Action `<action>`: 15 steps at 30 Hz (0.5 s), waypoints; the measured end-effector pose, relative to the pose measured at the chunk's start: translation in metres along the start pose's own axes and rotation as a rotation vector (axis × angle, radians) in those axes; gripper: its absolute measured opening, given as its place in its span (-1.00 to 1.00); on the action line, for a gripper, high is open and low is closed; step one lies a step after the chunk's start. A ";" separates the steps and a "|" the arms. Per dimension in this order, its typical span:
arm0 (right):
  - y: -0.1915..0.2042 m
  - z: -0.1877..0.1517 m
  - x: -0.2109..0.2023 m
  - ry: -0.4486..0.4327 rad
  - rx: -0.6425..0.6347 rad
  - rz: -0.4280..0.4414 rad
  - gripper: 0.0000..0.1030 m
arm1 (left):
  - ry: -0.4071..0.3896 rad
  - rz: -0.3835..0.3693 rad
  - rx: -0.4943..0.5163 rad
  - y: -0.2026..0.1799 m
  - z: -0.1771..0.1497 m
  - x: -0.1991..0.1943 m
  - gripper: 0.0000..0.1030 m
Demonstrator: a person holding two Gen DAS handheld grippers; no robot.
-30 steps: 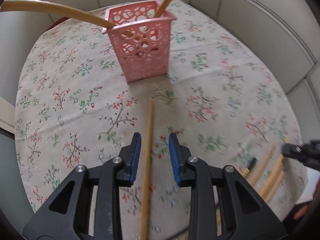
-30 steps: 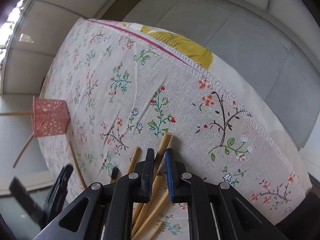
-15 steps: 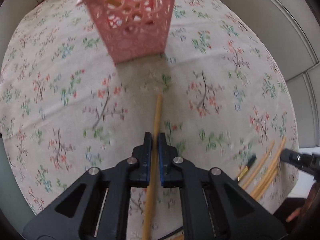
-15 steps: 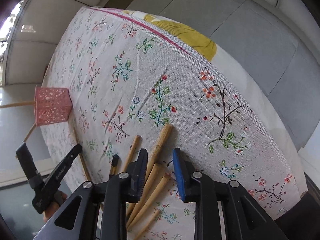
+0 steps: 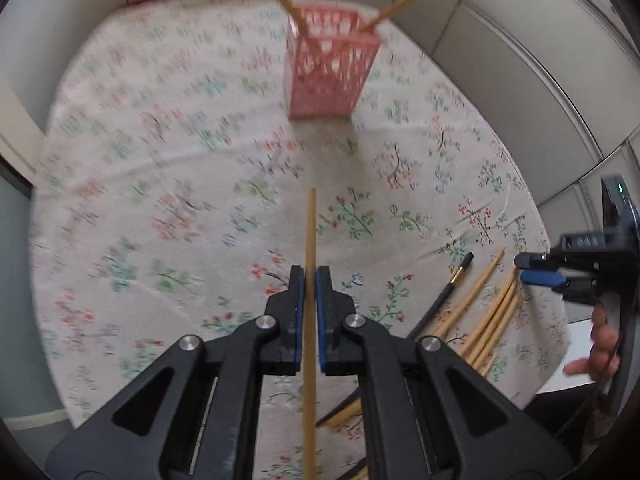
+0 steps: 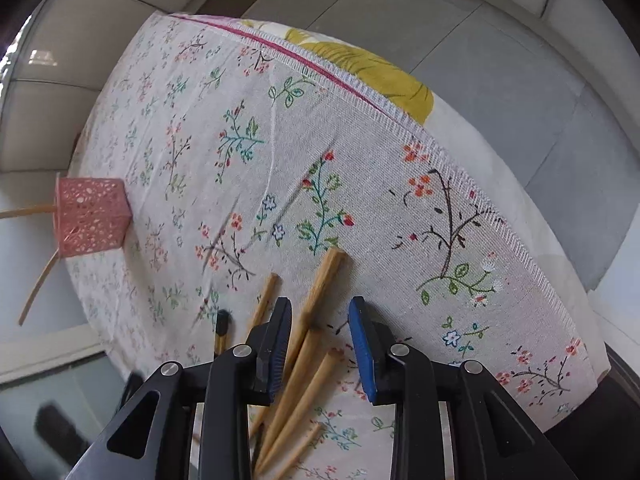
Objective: Organize utensils
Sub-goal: 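Carry the chopstick toward the basket with the left tool while the right tool grasps one, then lower the chopstick into the basket and open the left tool while the right tool carries its chopstick over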
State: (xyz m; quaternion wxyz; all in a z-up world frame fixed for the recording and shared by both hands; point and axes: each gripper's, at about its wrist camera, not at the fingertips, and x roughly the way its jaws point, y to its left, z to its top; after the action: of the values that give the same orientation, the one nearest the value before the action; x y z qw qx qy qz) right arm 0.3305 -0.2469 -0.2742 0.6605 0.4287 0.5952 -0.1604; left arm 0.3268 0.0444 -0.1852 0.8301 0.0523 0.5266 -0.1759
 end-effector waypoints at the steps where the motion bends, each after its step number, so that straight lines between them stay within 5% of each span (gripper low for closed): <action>1: 0.006 0.001 0.001 -0.014 0.002 -0.015 -0.39 | -0.015 -0.004 0.004 -0.002 -0.005 -0.006 -0.87; 4: 0.024 0.003 0.005 -0.050 0.002 -0.087 -0.40 | -0.059 -0.015 0.017 -0.008 0.002 -0.019 -0.87; 5: 0.030 0.003 0.006 -0.059 -0.010 -0.120 -0.48 | -0.068 -0.020 0.021 -0.003 0.004 -0.021 -0.87; 6: 0.035 0.003 0.008 -0.068 -0.027 -0.150 -0.76 | -0.080 -0.025 0.022 -0.001 0.002 -0.028 -0.87; 8: 0.039 0.002 0.009 -0.090 -0.026 -0.157 -0.78 | -0.089 -0.027 0.018 -0.004 0.009 -0.023 -0.87; 15: 0.038 -0.023 -0.013 -0.223 -0.105 0.037 -0.81 | -0.150 -0.035 0.010 -0.002 0.003 -0.044 -0.87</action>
State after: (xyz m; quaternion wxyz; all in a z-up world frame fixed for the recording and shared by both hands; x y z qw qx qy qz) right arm 0.3404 -0.2113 -0.2460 0.7470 0.3837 0.5177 -0.1635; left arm 0.3117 0.0525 -0.1449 0.8638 0.0338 0.4627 -0.1962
